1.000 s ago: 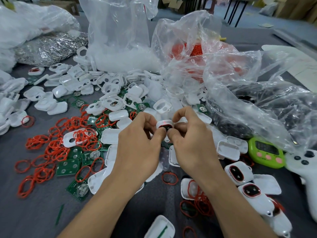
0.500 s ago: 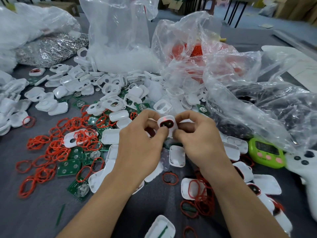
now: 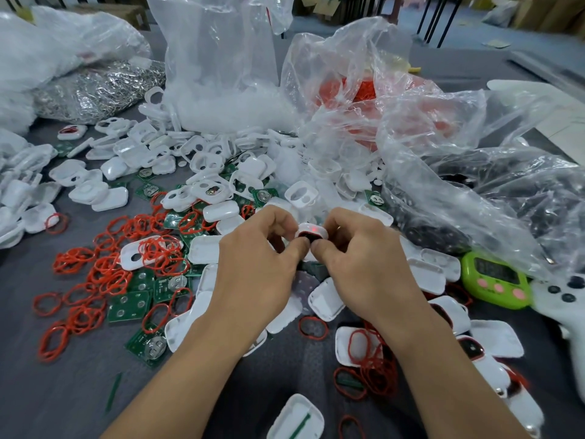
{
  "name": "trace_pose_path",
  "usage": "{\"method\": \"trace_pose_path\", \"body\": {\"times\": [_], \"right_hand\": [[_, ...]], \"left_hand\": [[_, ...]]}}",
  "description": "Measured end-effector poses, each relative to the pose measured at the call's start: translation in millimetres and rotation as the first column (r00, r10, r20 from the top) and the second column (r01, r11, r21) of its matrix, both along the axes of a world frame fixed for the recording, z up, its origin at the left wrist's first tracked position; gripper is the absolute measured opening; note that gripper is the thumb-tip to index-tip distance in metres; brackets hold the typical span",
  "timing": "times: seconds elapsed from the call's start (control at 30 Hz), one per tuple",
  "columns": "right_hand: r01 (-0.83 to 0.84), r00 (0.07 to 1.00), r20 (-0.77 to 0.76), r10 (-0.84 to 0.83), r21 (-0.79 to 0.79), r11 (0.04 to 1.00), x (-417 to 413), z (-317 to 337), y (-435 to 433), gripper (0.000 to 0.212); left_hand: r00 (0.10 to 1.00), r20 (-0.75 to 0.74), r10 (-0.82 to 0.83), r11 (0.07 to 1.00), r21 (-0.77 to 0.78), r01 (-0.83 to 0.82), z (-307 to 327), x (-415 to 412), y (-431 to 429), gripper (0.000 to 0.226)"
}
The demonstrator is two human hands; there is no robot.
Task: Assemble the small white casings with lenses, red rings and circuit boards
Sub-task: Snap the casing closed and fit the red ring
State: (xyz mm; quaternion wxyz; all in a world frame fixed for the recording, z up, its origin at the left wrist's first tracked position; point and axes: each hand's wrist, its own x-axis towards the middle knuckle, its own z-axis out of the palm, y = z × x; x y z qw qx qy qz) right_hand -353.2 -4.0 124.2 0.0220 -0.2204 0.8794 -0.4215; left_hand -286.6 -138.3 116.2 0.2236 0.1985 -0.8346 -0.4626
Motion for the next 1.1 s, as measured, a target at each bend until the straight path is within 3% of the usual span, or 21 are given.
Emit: {"method": "trace_pose_path", "body": {"times": [0.27, 0.4, 1.1], "right_hand": [[0.039, 0.998, -0.046, -0.039, 0.012, 0.999, 1.6, -1.5, -1.5, 0.024], [0.079, 0.996, 0.047, -0.075, -0.096, 0.992, 4.7, 1.0, -3.4, 0.021], [0.007, 1.000, -0.006, -0.006, 0.022, 1.000, 1.5, 2.6, -7.9, 0.026]], "left_hand": [[1.000, -0.008, -0.014, 0.991, -0.135, 0.013, 2.2, 0.3, 2.3, 0.023], [1.000, 0.012, -0.015, 0.968, -0.250, 0.018, 2.0, 0.2, 2.9, 0.025], [1.000, 0.012, -0.007, 0.980, -0.198, 0.009, 5.5, -2.4, 9.5, 0.020]]}}
